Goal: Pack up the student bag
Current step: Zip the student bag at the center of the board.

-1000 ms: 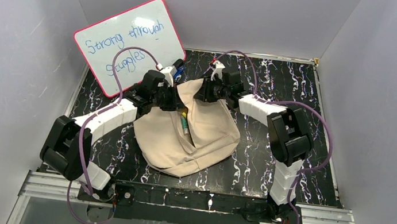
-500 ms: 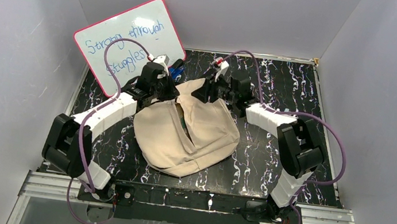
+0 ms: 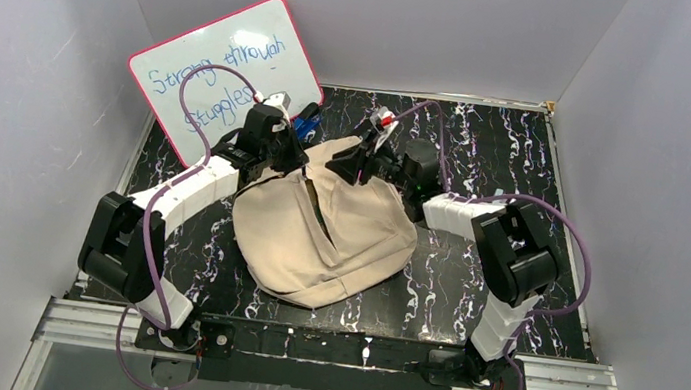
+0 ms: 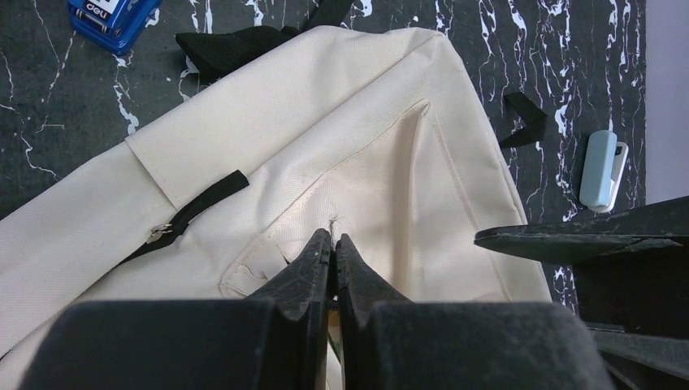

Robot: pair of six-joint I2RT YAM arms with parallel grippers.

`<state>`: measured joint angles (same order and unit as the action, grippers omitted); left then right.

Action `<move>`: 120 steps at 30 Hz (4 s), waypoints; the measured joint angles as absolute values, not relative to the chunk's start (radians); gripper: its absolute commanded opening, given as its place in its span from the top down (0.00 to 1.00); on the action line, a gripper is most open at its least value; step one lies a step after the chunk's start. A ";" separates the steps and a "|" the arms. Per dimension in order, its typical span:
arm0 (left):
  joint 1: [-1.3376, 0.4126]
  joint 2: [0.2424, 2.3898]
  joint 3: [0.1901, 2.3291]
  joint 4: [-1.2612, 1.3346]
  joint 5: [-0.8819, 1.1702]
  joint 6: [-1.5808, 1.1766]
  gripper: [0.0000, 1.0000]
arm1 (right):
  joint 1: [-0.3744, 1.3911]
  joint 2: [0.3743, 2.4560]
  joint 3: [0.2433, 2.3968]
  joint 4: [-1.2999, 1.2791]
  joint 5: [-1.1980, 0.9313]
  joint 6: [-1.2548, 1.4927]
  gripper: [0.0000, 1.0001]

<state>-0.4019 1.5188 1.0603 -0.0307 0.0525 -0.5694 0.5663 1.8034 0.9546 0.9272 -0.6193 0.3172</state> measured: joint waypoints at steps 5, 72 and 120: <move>-0.400 1.519 1.060 -0.031 0.054 -0.569 1.00 | 0.591 1.854 0.998 0.929 -0.605 0.361 0.52; -0.363 1.519 1.067 -0.019 0.158 -0.596 1.00 | 0.656 2.090 1.151 1.082 -0.682 0.575 0.86; -0.252 1.575 0.968 -0.007 0.275 -0.764 0.40 | 0.651 2.125 1.082 1.259 -0.741 0.465 1.00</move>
